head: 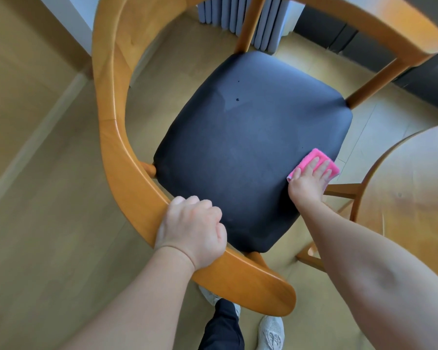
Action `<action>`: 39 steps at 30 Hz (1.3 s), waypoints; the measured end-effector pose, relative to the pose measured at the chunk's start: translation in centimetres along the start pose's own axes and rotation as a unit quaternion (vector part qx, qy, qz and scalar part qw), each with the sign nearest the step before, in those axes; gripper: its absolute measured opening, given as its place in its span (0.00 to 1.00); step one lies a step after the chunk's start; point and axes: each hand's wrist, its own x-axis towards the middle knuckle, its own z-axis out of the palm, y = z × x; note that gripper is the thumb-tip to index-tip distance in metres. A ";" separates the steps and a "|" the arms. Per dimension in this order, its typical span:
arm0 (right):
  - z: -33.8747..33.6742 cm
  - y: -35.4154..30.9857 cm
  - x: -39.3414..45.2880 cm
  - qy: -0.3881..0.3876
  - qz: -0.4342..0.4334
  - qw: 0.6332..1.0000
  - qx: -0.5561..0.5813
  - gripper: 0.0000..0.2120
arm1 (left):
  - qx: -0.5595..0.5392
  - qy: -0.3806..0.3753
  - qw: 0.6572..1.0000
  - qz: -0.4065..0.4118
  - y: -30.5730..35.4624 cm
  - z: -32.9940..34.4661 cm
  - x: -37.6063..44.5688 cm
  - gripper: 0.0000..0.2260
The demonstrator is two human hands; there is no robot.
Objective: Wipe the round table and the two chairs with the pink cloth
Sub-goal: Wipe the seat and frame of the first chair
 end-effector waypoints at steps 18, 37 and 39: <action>1.4 0.9 0.5 0.008 -0.101 0.990 -0.100 0.28 | 0.021 -0.101 0.994 0.038 0.4 -0.2 3.4 0.11; -8.4 -1.2 18.6 0.004 -0.161 0.974 -0.160 0.29 | -0.003 -0.180 0.983 0.029 2.5 2.4 17.7 0.12; -8.0 -1.2 18.6 0.021 -0.160 0.974 -0.161 0.29 | -0.003 -0.173 0.984 0.039 2.0 2.7 17.7 0.12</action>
